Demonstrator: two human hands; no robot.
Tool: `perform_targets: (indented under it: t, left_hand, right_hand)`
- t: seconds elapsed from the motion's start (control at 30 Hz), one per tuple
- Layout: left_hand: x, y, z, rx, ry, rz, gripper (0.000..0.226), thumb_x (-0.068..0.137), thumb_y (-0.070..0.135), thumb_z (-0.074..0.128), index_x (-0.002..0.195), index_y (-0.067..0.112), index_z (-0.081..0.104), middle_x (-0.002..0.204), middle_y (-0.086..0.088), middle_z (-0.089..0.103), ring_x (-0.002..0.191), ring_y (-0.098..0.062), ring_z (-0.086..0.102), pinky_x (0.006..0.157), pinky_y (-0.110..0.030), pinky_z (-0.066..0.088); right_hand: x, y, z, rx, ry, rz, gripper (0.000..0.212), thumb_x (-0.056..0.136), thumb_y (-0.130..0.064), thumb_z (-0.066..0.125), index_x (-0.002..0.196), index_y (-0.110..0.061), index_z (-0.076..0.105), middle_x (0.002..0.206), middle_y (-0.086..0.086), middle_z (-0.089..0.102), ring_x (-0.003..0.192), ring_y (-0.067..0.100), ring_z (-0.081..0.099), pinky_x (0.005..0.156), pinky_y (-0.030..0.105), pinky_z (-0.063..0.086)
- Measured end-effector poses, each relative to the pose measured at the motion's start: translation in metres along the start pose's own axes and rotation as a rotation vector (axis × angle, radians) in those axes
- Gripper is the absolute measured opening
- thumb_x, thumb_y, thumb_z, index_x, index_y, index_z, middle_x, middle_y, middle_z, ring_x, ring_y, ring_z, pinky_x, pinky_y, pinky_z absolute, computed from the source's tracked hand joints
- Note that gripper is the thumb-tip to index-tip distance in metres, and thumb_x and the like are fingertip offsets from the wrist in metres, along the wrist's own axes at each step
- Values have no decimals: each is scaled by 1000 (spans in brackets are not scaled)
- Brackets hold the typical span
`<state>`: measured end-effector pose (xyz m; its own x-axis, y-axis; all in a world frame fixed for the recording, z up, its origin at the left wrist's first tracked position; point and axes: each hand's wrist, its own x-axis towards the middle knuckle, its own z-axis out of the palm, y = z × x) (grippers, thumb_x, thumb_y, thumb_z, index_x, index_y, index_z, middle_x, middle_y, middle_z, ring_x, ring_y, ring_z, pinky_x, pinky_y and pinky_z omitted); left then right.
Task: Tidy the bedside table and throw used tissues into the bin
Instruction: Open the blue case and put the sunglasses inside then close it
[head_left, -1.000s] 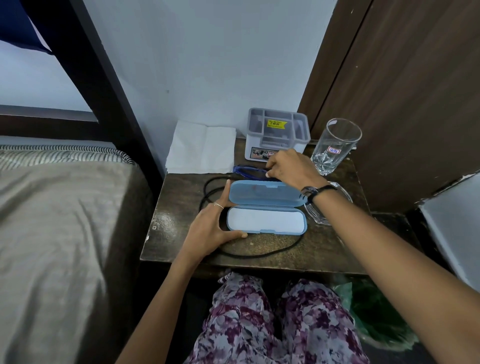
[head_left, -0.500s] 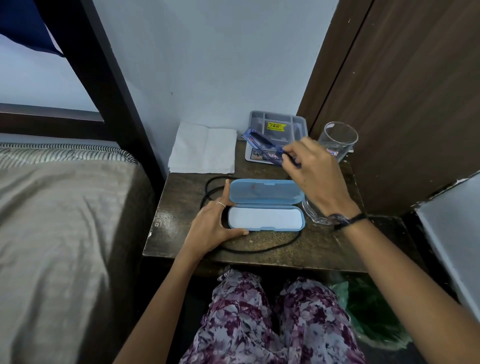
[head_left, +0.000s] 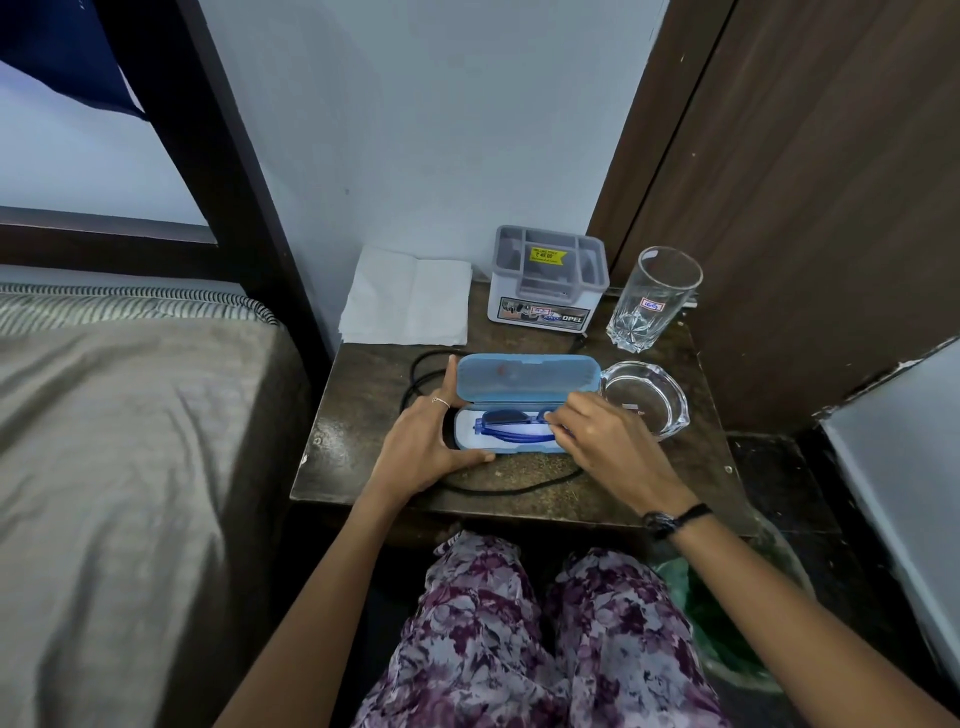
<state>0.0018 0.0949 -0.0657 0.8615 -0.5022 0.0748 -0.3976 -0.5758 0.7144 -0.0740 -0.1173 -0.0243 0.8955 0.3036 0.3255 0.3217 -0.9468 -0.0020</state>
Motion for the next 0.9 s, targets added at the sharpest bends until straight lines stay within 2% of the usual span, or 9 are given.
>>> perform_targets:
  t: [0.1,0.23,0.37,0.47,0.53,0.57,0.67,0.8,0.9]
  left_hand:
    - [1,-1,1,4,8,-5,121,64,55,72,140,27,-17,128,-2,60,118,-22,51,93,-34,42]
    - [1,-2,1,-3,12,4,118,57,68,56,144,29,-14,125,1,62,117,-20,51,92,-34,43]
    - [2,-4,3,-23,18,-2,115,61,60,66,148,30,-4,121,6,64,116,-19,53,91,-35,44]
    - [1,-5,2,-23,21,0,114,60,62,63,146,36,-7,121,7,63,116,-18,54,93,-37,46]
    - [2,-5,2,-28,16,-6,113,59,65,60,145,40,-8,120,6,64,115,-18,54,94,-39,47]
    - [1,-5,2,-30,14,-11,112,58,65,60,144,42,-9,120,5,64,115,-18,55,94,-41,48]
    - [1,-3,1,-49,13,-18,112,59,63,63,144,45,-7,120,4,63,115,-18,56,93,-44,49]
    - [1,-2,2,-48,10,-16,110,60,63,62,142,49,-10,122,5,63,116,-18,55,93,-46,48]
    - [1,-3,1,-59,7,-27,109,60,64,62,141,51,-10,121,3,63,115,-19,56,92,-47,49]
  right_hand:
    - [-1,1,6,8,-9,-17,5,86,-13,64,82,-10,64,72,1,55,66,17,57,53,31,52]
    - [-6,1,5,63,-12,-6,5,84,-12,67,88,-9,68,74,1,58,64,16,57,53,28,52]
    - [-7,4,-1,127,17,63,25,92,-25,52,100,-11,70,85,0,65,77,13,61,68,23,51]
    - [-1,8,-7,172,43,140,23,91,-25,54,101,-12,70,84,0,66,79,14,58,71,20,46]
    - [8,6,-10,189,-51,85,20,89,-23,59,100,-11,71,84,1,67,78,15,57,72,20,45]
    - [14,2,-11,186,-126,44,21,89,-24,60,101,-11,70,87,1,67,80,16,57,73,25,49]
    - [31,-11,-11,185,-306,30,32,90,-30,58,117,-14,62,102,1,66,94,18,54,78,35,49]
    - [47,-22,-8,184,-352,93,34,89,-19,59,122,-14,53,111,6,63,99,22,57,81,39,51]
    - [52,-26,-9,150,-377,99,26,92,-13,53,118,-11,52,109,9,62,99,25,57,80,42,51]
